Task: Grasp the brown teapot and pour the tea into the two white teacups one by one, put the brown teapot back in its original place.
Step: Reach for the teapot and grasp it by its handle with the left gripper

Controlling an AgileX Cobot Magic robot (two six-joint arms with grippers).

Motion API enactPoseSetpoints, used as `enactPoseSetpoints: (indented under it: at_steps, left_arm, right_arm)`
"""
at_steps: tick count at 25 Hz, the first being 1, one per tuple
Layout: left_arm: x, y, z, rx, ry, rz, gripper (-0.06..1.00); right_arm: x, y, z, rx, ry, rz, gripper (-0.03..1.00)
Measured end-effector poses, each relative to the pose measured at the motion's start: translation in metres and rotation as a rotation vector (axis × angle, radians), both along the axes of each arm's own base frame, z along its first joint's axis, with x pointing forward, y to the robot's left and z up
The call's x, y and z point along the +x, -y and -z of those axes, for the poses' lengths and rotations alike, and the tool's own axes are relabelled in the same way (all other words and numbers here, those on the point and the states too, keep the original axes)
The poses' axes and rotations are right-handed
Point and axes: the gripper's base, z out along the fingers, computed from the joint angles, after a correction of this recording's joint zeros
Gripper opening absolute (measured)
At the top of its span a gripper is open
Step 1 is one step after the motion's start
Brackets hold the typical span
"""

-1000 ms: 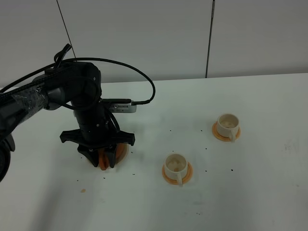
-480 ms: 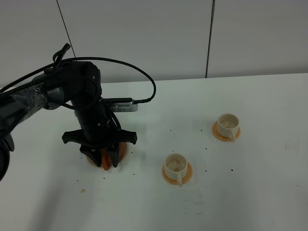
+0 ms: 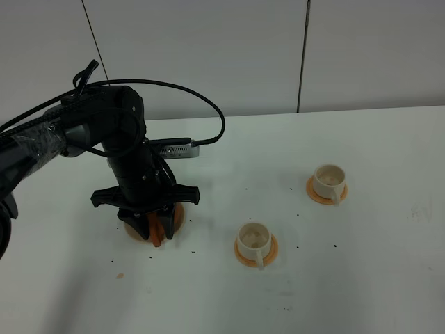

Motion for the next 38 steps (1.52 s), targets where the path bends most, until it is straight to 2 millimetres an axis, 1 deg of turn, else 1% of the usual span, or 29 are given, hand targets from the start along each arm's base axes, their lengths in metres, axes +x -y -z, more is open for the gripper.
enactPoseSetpoints:
  at_steps: [11, 30, 38]
  left_arm:
    - [0.0011, -0.0030, -0.0001, 0.001, -0.004, -0.053, 0.44]
    - [0.0031, -0.0094, 0.0001, 0.027, 0.003, -0.077, 0.27]
    - [0.0035, -0.0094, 0.0059, 0.032, -0.010, -0.077, 0.25]
  right_arm:
    - [0.0000, 0.0000, 0.0000, 0.000, 0.000, 0.000, 0.24]
    - [0.0000, 0.0000, 0.0000, 0.000, 0.000, 0.000, 0.24]
    - [0.0000, 0.0000, 0.0000, 0.000, 0.000, 0.000, 0.24]
